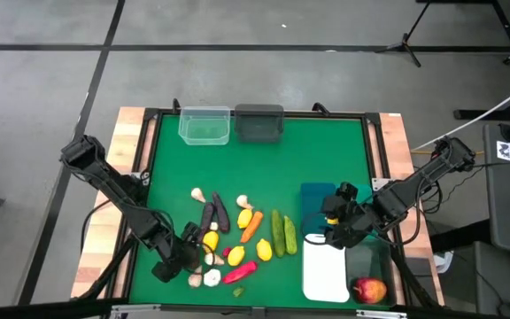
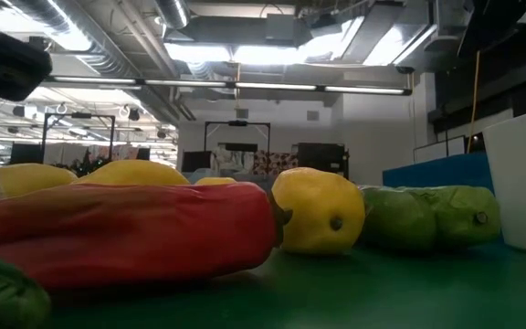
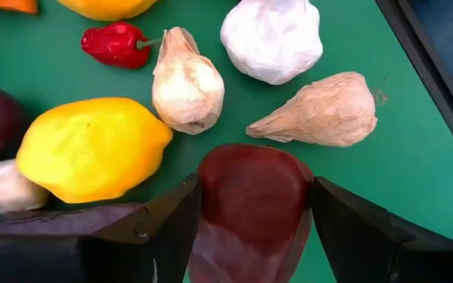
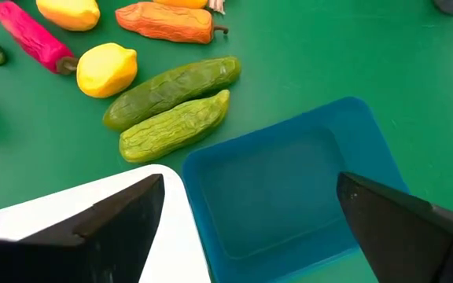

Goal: Sort produce into baskets
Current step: Put the red apple into the bottom black bin

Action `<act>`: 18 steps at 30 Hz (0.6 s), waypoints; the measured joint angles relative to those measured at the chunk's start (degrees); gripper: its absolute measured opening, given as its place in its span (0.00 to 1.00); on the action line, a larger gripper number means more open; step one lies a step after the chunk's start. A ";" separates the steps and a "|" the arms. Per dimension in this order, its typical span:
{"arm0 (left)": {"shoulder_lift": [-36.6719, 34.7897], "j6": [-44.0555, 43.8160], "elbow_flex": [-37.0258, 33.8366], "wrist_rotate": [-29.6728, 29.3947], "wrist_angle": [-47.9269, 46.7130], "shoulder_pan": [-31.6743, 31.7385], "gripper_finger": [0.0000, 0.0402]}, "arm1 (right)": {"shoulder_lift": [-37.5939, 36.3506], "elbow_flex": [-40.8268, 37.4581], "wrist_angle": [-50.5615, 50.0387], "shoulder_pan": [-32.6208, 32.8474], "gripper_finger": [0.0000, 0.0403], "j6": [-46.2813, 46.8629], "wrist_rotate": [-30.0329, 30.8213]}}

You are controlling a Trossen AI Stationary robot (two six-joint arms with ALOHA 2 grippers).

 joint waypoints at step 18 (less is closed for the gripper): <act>-0.40 -0.96 -1.36 2.19 2.29 1.41 0.46 | 0.00 -0.02 0.09 0.00 0.93 0.12 -0.07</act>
